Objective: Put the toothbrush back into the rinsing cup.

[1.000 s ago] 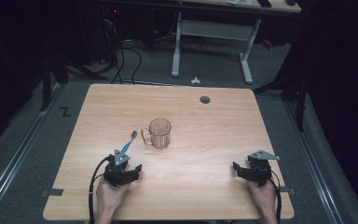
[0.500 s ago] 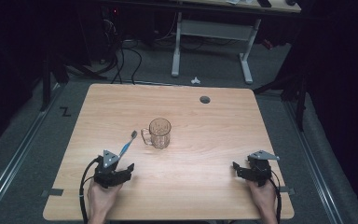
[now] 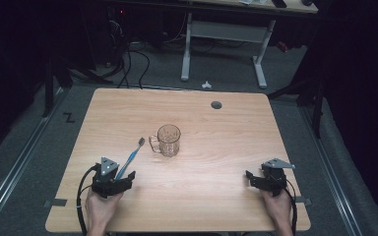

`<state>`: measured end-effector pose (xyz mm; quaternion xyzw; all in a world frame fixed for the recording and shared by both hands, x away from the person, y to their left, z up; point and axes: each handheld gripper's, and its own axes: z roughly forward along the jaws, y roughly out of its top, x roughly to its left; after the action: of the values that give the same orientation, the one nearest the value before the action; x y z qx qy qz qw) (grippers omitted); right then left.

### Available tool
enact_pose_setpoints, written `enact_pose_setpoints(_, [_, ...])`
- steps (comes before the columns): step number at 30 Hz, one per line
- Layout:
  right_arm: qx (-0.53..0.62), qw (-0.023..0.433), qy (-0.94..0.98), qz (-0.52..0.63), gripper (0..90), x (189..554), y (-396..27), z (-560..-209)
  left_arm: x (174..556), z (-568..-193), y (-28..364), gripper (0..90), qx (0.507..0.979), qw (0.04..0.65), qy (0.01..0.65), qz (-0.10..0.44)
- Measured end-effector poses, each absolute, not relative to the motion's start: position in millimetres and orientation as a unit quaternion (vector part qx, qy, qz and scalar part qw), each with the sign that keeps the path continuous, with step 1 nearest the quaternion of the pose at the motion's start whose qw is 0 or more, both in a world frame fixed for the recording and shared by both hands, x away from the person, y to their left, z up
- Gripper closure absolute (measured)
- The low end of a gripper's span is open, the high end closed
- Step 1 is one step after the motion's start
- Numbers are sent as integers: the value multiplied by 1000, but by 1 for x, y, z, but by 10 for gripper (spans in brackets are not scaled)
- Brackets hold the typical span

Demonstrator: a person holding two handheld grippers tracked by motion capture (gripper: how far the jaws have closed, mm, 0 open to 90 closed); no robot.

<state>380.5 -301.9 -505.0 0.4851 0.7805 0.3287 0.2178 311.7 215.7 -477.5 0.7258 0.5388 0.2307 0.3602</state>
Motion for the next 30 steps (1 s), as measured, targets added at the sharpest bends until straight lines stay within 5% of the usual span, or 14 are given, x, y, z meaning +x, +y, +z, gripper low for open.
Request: enact_pose_setpoints(30, [485, 218, 781, 329, 273, 381, -302, -505, 334, -461, 234, 344, 742, 344, 538, 204])
